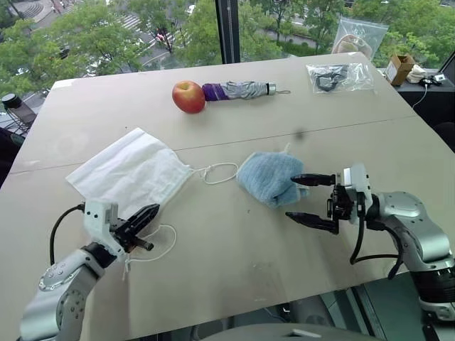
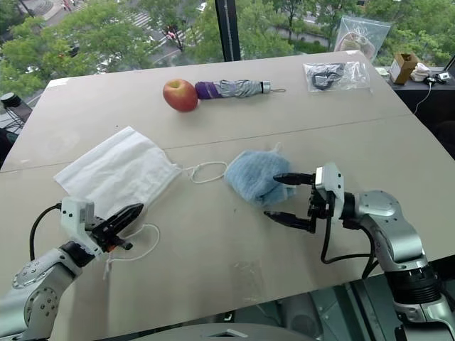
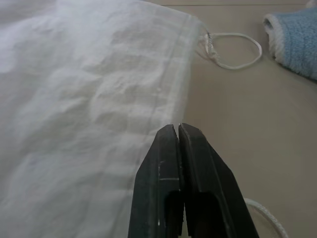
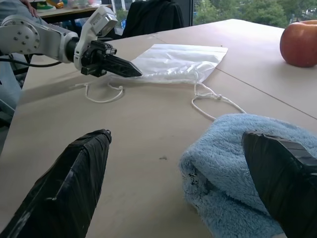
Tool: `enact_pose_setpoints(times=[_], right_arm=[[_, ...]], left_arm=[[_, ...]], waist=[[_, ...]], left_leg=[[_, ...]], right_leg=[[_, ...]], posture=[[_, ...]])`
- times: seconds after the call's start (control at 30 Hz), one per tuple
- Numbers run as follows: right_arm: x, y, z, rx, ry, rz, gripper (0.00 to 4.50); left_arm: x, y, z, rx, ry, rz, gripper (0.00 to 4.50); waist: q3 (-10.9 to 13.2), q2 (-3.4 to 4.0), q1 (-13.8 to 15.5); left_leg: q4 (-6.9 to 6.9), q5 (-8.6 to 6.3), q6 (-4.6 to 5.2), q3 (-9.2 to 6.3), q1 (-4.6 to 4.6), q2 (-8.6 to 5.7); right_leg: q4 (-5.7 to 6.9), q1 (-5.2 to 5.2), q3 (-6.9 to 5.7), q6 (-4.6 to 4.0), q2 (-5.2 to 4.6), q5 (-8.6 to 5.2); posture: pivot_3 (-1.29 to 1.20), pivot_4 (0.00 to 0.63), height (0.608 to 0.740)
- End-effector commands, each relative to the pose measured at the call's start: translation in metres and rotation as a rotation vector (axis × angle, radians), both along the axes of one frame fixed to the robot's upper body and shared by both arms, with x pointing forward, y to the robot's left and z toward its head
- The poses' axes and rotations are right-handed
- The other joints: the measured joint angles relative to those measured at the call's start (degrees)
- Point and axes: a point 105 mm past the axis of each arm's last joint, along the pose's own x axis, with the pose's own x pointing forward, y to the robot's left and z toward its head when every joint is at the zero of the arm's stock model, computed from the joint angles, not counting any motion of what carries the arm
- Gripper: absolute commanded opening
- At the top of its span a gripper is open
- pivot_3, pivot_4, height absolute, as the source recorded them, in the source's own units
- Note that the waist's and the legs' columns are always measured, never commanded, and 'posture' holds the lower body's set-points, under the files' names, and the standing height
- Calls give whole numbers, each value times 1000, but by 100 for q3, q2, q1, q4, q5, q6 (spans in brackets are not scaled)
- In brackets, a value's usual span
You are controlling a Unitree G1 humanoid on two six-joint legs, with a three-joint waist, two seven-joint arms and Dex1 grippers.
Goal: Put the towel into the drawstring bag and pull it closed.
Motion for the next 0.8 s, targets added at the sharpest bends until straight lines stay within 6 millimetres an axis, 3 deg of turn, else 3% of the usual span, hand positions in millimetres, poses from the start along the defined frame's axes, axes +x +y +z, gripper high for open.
enact_pose_setpoints(times=[0.03, 0.1, 0.17, 0.3, 0.5, 0.8], right_arm=[[0, 4, 7, 11, -51, 5, 4500], [1, 4, 7, 12, -52, 3, 4500], [1, 5, 7, 11, -54, 0, 4500], [3, 6, 8, 5, -63, -3, 4500], [4, 4, 9, -3, -69, -10, 4500], [1, 4, 8, -5, -65, -13, 4500]], left_arm=[[8, 1, 22, 65, -82, -13, 1284], [15, -1, 32, 127, -121, -34, 2086], [26, -6, 46, 166, -176, -51, 2086], [41, -12, 54, 246, -208, -84, 2086], [46, -17, 40, 373, -180, -169, 2086], [52, -5, 34, 475, -186, -157, 2086]], waist=[[1, 1, 9], [0, -1, 18], [0, 0, 11], [0, 0, 9], [1, -1, -17], [2, -1, -2]], left_leg=[[0, 0, 0, -1, 0, 0], [0, 0, 0, -4, 0, 0], [1, 0, 0, -6, 0, -1], [1, 0, 0, -3, -1, -5], [-8, 0, -1, 4, -1, -7], [-6, 0, -1, 0, -3, -4]], right_leg=[[0, 0, -1, 0, 0, 0], [1, 0, -4, 0, 0, 0], [1, 1, -6, -1, 1, 1], [1, 0, -3, -17, 0, 12], [-1, -5, 3, 2, 0, 23], [0, -6, -1, 0, -1, 22]], posture=[[0, 150, 740], [0, 150, 740], [0, 150, 740], [0, 150, 740], [0, 150, 740], [0, 150, 740]])
